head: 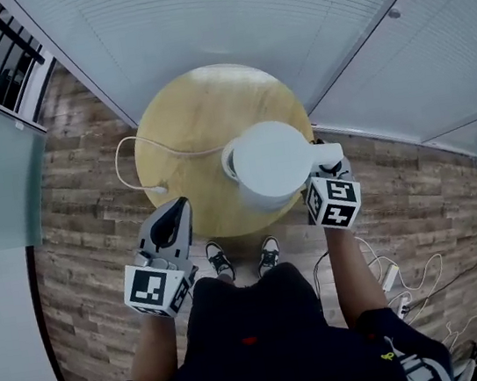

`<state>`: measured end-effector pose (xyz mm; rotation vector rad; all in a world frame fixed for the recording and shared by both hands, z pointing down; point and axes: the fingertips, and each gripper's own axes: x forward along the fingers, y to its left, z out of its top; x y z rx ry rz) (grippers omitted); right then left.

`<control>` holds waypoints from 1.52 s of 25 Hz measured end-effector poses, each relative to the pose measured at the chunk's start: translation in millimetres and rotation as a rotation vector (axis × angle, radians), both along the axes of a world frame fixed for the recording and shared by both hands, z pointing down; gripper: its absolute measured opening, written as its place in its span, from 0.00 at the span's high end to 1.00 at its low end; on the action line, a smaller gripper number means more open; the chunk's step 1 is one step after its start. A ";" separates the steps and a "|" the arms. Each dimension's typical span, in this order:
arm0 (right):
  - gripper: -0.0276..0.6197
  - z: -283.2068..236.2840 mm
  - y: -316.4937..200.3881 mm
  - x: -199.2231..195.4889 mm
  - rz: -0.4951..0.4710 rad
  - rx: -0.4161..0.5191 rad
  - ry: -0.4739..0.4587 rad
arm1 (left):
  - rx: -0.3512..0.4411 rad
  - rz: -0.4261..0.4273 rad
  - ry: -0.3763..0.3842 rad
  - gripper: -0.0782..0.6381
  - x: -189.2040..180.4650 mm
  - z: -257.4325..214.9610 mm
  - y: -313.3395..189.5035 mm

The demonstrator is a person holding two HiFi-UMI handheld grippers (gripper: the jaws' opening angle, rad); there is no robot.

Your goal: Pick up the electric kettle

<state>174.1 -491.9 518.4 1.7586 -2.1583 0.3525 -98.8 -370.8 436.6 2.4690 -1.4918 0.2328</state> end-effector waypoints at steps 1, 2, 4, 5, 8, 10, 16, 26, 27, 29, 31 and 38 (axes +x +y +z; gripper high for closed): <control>0.88 -5.0 8.4 3.5 -0.004 -0.006 -0.002 | 0.006 0.012 0.002 0.86 4.7 -2.1 0.4; 0.88 -10.0 16.6 6.5 -0.008 -0.011 -0.005 | 0.012 0.024 0.005 0.86 8.9 -4.2 0.8; 0.88 -20.4 32.5 12.0 -0.014 -0.019 -0.014 | 0.027 0.045 0.009 0.86 17.1 -9.3 1.3; 0.88 -26.2 40.2 15.2 -0.015 -0.021 -0.019 | 0.035 0.056 0.011 0.86 21.5 -12.7 1.4; 0.88 -45.6 60.8 28.2 -0.004 -0.020 -0.038 | 0.061 0.093 0.014 0.86 36.7 -25.2 0.4; 0.88 -59.9 70.3 37.2 0.004 -0.005 -0.043 | 0.080 0.115 0.019 0.86 46.4 -34.0 -2.0; 0.88 -107.0 88.5 50.1 -0.009 0.071 -0.001 | 0.131 0.147 0.029 0.86 64.6 -58.2 -2.1; 0.88 -149.1 99.1 12.2 -0.107 0.106 -0.041 | 0.189 0.100 0.041 0.86 42.1 -83.1 8.6; 0.88 -150.6 98.4 9.4 -0.116 0.107 -0.044 | 0.192 0.094 0.040 0.86 40.4 -84.0 8.2; 0.88 -152.3 98.9 4.9 -0.134 0.106 -0.051 | 0.195 0.080 0.041 0.86 37.2 -85.6 9.1; 0.88 -153.4 101.4 -0.8 -0.148 0.103 -0.053 | 0.198 0.066 0.043 0.86 32.3 -86.5 11.6; 0.88 -155.3 95.5 -14.4 -0.177 0.110 -0.045 | 0.215 0.050 0.047 0.86 23.0 -89.4 7.1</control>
